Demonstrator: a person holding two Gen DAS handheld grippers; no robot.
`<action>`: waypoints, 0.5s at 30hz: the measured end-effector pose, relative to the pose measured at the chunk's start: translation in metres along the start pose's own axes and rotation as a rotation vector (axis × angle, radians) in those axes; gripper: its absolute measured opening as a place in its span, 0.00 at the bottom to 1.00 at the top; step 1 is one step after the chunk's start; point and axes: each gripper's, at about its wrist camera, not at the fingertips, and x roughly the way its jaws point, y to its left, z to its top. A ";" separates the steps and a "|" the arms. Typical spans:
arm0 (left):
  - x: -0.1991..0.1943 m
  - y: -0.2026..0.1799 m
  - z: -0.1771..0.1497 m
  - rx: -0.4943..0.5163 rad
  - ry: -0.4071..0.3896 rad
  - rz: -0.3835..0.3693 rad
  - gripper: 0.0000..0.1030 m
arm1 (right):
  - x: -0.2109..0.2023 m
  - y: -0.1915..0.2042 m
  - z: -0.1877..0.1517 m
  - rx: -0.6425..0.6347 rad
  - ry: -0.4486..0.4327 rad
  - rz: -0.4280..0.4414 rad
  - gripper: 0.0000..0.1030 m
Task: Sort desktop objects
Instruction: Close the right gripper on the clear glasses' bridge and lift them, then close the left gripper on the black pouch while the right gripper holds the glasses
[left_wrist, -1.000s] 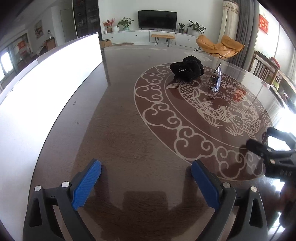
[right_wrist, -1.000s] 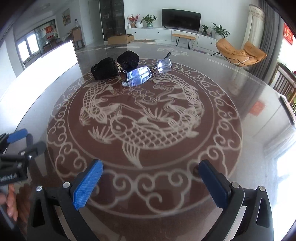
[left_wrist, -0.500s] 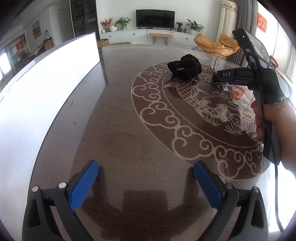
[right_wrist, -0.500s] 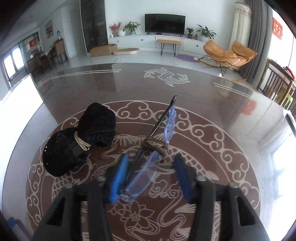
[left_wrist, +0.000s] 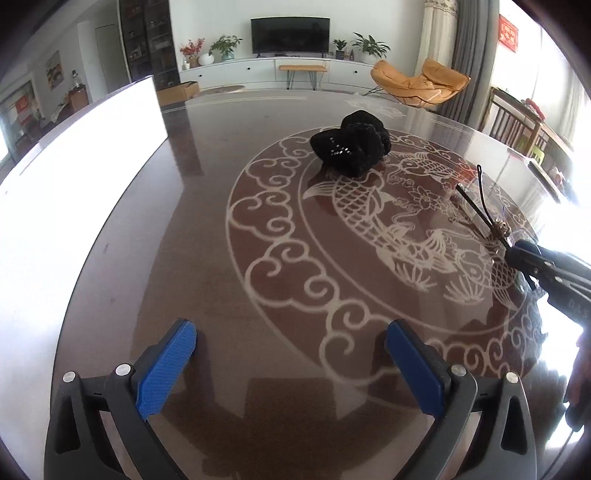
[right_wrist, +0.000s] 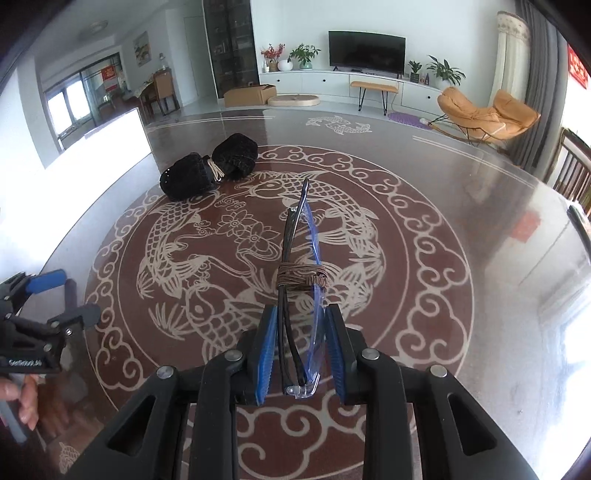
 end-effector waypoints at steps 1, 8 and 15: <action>0.009 -0.003 0.013 0.023 0.000 -0.016 1.00 | 0.000 -0.001 0.000 0.007 -0.001 0.003 0.26; 0.059 -0.015 0.086 0.070 -0.004 -0.048 1.00 | 0.001 0.007 0.002 -0.068 0.005 -0.085 0.25; 0.073 -0.042 0.120 0.123 -0.065 -0.082 0.41 | 0.002 0.005 0.002 -0.061 0.005 -0.082 0.26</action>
